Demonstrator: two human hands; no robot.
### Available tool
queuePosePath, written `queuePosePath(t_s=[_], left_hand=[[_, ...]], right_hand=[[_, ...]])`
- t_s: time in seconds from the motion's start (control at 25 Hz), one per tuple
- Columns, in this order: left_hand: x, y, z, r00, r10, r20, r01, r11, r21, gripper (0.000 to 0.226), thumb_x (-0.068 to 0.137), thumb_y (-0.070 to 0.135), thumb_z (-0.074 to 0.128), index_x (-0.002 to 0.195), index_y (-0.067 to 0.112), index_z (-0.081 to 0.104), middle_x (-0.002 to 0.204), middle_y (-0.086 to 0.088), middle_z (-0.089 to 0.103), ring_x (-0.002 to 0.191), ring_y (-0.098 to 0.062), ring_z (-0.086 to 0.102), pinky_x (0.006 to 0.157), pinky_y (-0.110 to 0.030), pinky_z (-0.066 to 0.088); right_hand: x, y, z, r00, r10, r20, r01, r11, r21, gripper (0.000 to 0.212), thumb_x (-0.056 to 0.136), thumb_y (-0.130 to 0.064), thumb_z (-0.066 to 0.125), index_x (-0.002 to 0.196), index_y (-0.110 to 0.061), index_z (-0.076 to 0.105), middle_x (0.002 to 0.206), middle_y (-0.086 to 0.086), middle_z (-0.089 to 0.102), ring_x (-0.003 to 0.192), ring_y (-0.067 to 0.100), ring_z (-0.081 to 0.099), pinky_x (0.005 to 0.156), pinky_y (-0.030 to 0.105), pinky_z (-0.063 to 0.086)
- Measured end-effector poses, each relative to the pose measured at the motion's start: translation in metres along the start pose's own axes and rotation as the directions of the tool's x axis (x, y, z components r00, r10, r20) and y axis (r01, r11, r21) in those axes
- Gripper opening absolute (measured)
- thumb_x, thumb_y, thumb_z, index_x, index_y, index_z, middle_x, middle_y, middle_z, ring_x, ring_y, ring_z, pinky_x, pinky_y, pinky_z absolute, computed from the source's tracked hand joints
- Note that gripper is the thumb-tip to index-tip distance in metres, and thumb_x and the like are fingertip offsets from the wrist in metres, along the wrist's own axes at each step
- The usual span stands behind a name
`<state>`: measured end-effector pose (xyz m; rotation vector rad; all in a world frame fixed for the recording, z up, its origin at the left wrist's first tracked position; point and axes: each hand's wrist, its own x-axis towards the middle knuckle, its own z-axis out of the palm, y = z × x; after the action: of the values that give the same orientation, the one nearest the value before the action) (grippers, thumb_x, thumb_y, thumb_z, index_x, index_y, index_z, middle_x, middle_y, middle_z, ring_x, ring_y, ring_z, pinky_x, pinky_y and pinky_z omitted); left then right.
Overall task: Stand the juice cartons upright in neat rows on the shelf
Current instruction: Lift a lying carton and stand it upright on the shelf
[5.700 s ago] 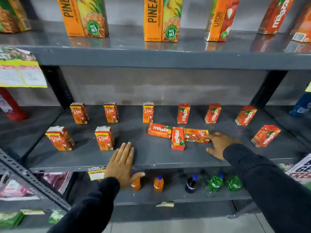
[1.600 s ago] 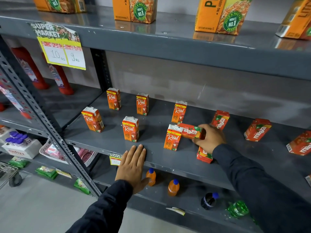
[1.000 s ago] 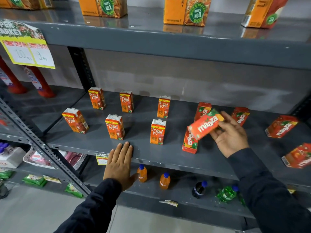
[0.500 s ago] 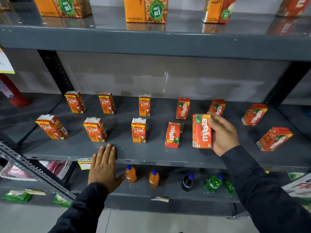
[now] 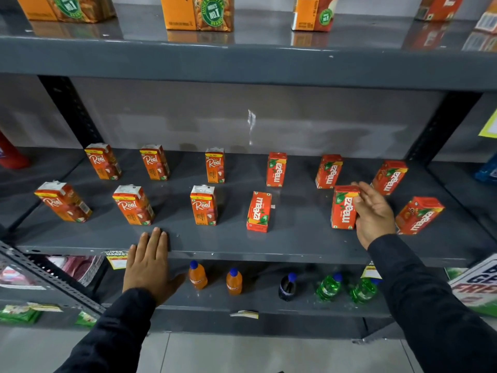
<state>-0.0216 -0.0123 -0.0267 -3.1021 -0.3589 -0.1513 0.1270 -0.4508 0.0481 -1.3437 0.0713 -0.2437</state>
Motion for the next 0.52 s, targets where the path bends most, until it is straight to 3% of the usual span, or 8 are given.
queuePosePath(t_s=[0.16, 0.28, 0.4, 0.52], left_hand=[[0.000, 0.003, 0.001, 1.000, -0.017, 0.005, 0.017, 1.000, -0.006, 0.115, 0.063, 0.062, 0.071, 0.147, 0.010, 0.012, 0.158, -0.010, 0.012, 0.144, -0.032, 0.005, 0.115, -0.051, 0.010], [0.000, 0.003, 0.002, 1.000, -0.023, 0.004, 0.023, 1.000, -0.006, 0.115, 0.062, 0.060, 0.073, 0.146, 0.009, 0.014, 0.157, -0.011, 0.014, 0.143, -0.033, 0.007, 0.115, -0.052, 0.012], [0.000, 0.004, 0.002, 0.999, -0.034, 0.006, 0.034, 0.999, -0.014, 0.115, 0.061, 0.059, 0.074, 0.146, 0.009, 0.015, 0.157, -0.011, 0.014, 0.143, -0.033, 0.007, 0.115, -0.052, 0.013], [0.001, 0.005, 0.001, 0.999, -0.040, 0.018, 0.040, 0.999, -0.014, 0.115, 0.062, 0.061, 0.072, 0.146, 0.010, 0.012, 0.158, -0.010, 0.012, 0.143, -0.033, 0.005, 0.116, -0.051, 0.012]], right_hand=[[-0.001, 0.005, -0.026, 0.998, 0.020, 0.067, -0.017, 0.999, -0.051, 0.042, 0.093, 0.002, 0.047, 0.117, -0.031, 0.057, 0.121, -0.011, 0.061, 0.106, 0.001, 0.062, 0.089, 0.023, 0.051], [-0.003, 0.007, -0.034, 0.992, 0.008, 0.123, 0.018, 0.978, -0.208, 0.047, 0.091, 0.001, 0.053, 0.119, -0.037, 0.056, 0.121, -0.016, 0.062, 0.111, -0.001, 0.060, 0.089, 0.018, 0.049], [-0.002, 0.020, -0.040, 0.980, 0.034, 0.197, 0.045, 0.923, -0.381, 0.054, 0.084, 0.012, 0.056, 0.123, -0.025, 0.048, 0.115, -0.007, 0.062, 0.102, -0.005, 0.062, 0.080, 0.010, 0.048], [-0.002, 0.037, -0.041, 0.979, 0.076, 0.189, 0.039, 0.842, -0.539, 0.039, 0.084, 0.003, 0.060, 0.115, -0.018, 0.051, 0.106, -0.011, 0.064, 0.109, 0.013, 0.062, 0.084, 0.018, 0.045]])
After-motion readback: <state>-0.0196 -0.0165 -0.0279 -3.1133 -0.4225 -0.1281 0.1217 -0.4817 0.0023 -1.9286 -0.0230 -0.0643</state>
